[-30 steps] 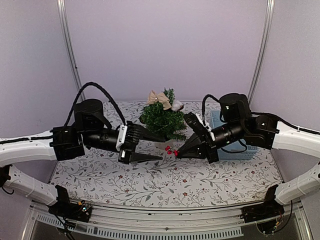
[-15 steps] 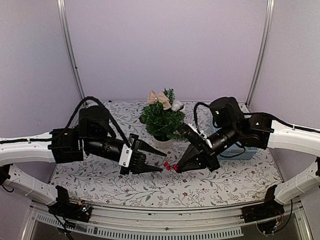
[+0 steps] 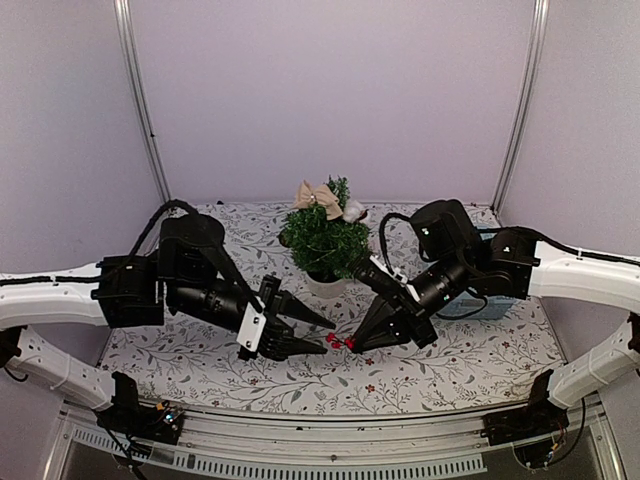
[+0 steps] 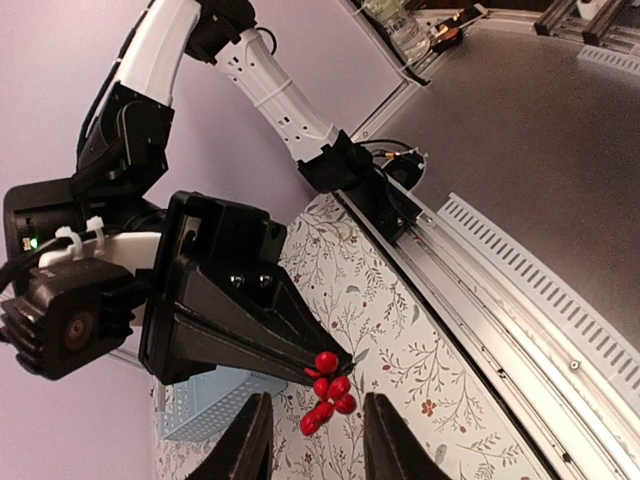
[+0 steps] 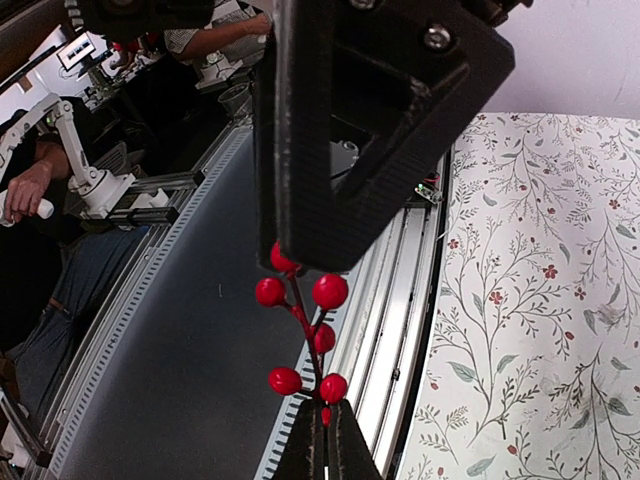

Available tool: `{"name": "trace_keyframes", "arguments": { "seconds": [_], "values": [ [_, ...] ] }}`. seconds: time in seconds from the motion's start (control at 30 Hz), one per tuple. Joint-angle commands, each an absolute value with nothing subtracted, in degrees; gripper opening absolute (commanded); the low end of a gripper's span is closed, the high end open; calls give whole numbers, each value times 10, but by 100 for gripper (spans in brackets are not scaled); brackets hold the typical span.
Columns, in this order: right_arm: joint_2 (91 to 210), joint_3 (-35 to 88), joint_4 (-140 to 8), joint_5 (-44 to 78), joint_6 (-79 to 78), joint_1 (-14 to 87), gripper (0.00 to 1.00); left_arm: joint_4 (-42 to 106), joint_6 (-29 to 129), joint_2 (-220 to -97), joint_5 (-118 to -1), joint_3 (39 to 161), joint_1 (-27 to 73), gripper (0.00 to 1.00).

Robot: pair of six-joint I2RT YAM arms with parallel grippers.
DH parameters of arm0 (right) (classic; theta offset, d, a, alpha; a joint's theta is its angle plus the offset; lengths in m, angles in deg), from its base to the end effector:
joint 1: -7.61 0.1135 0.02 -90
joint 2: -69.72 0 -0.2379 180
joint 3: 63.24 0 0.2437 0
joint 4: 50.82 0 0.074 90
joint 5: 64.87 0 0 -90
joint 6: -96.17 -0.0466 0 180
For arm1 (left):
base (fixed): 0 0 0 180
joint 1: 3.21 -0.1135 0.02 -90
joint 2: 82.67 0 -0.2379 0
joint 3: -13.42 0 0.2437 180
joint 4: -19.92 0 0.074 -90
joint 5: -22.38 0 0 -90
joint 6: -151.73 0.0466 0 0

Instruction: Decorate the small christmas tree

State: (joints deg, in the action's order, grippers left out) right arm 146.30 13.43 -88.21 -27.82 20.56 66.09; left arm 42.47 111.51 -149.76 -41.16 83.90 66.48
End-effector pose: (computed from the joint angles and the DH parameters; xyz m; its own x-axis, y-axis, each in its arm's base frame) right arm 0.1197 0.2664 0.2834 -0.0967 -0.4442 -0.8907 -0.8977 -0.3475 0.2708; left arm 0.0777 -0.2698 0.3091 0.6791 0.1346 -0.7216 0.7235 -0.2893 0.6268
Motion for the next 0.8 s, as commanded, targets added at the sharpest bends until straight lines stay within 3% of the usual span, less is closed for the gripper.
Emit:
{"name": "trace_keyframes", "arguments": {
  "seconds": [0.0, 0.37, 0.5, 0.63, 0.77],
  "values": [
    [1469, 147, -884, -289, 205, 665, 0, 440, 1125, -1511, -414, 862, 683, 31],
    [1477, 156, -904, -287, 219, 672, 0, 452, 1138, -1522, -438, 865, 689, 21],
    [1482, 161, -906, -292, 222, 672, 0, 448, 1135, -1521, -446, 862, 689, 15],
    [1482, 160, -904, -288, 225, 672, 0, 442, 1120, -1516, -454, 862, 689, 1],
    [1480, 160, -903, -274, 228, 672, 0, 421, 1103, -1502, -448, 851, 689, 0]
  ]
}}
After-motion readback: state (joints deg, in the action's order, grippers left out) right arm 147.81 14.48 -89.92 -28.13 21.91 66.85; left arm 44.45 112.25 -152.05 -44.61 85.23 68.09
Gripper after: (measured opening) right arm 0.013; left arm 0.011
